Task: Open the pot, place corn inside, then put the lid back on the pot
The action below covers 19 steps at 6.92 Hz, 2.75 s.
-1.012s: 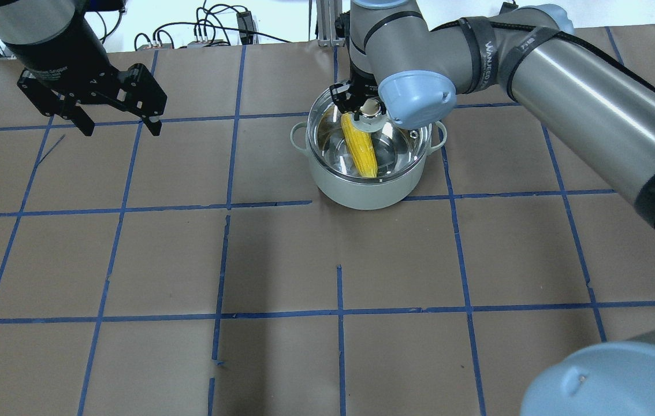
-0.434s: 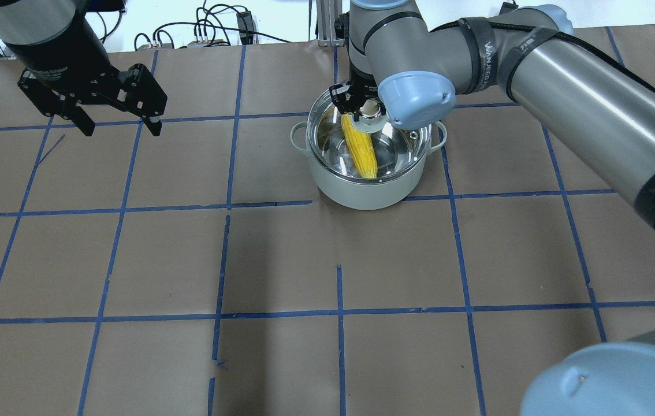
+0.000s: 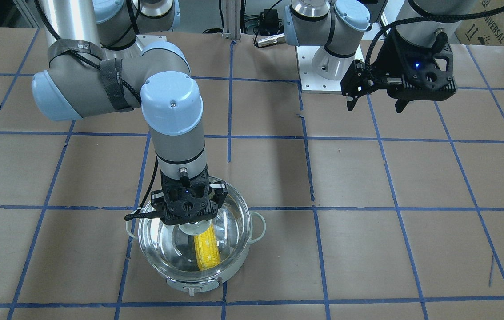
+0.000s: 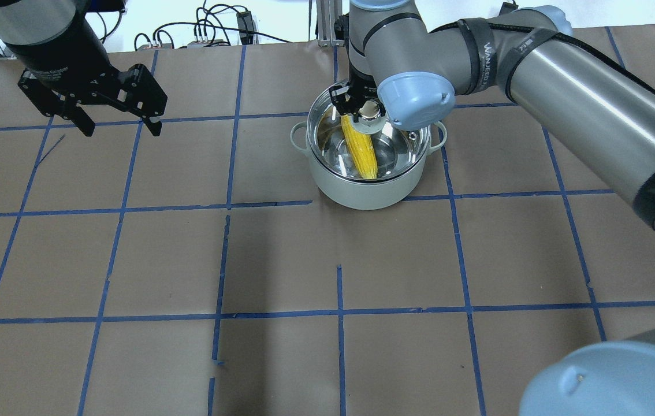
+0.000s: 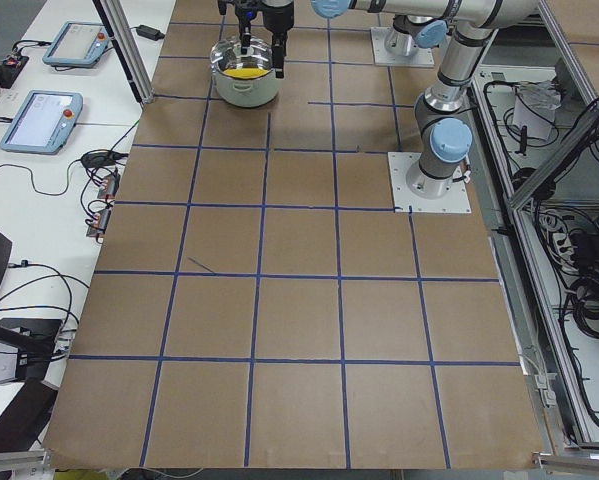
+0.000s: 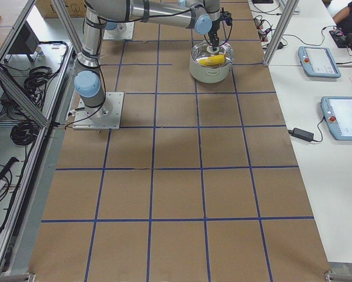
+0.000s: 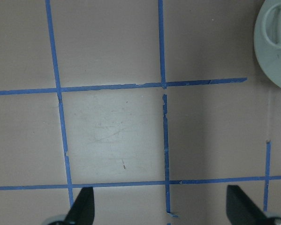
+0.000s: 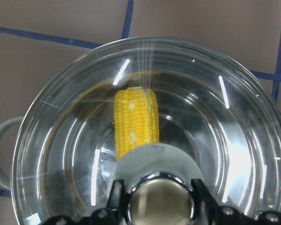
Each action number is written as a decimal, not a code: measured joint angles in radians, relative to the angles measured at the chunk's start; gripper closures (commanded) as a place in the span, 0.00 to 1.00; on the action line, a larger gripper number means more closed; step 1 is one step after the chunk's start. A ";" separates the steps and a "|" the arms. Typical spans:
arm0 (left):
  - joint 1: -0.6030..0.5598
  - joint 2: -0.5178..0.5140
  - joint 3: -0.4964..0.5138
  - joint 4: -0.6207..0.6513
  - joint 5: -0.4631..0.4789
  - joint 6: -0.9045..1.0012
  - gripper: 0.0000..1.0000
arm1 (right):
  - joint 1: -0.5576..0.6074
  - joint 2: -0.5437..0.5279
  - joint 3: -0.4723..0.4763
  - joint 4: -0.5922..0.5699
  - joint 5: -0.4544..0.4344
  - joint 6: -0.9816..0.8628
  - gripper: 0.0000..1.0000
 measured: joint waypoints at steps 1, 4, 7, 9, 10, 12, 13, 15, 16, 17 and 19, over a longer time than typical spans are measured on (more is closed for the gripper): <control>-0.001 0.000 0.000 0.000 0.000 0.000 0.00 | 0.000 0.000 0.000 0.002 0.000 0.000 0.56; -0.001 0.000 0.000 0.000 0.000 0.000 0.00 | 0.000 -0.005 0.003 0.007 -0.003 0.000 0.56; -0.001 0.000 0.000 0.000 0.000 0.000 0.00 | 0.002 -0.009 0.007 0.010 -0.004 0.001 0.57; -0.001 0.000 0.000 0.000 0.000 -0.001 0.00 | 0.003 -0.011 0.011 0.011 -0.004 0.002 0.40; -0.001 0.000 0.000 0.000 0.000 -0.001 0.00 | 0.003 -0.011 0.011 0.011 -0.003 0.002 0.31; -0.001 0.000 0.000 0.000 0.000 -0.001 0.00 | 0.001 -0.011 0.002 0.020 -0.001 0.002 0.24; -0.001 0.000 0.000 0.000 0.000 -0.001 0.00 | -0.004 -0.011 -0.002 0.026 0.002 0.002 0.21; -0.001 0.000 0.000 0.000 0.000 -0.001 0.00 | -0.014 -0.010 -0.045 0.055 0.005 0.001 0.20; -0.001 0.000 0.000 0.000 0.000 -0.001 0.00 | -0.024 -0.010 -0.096 0.116 0.006 -0.001 0.20; -0.001 0.000 0.000 0.000 0.001 -0.001 0.00 | -0.046 -0.017 -0.151 0.201 0.006 -0.017 0.20; -0.001 0.000 0.000 0.000 0.000 -0.001 0.00 | -0.118 -0.064 -0.198 0.330 0.008 -0.099 0.21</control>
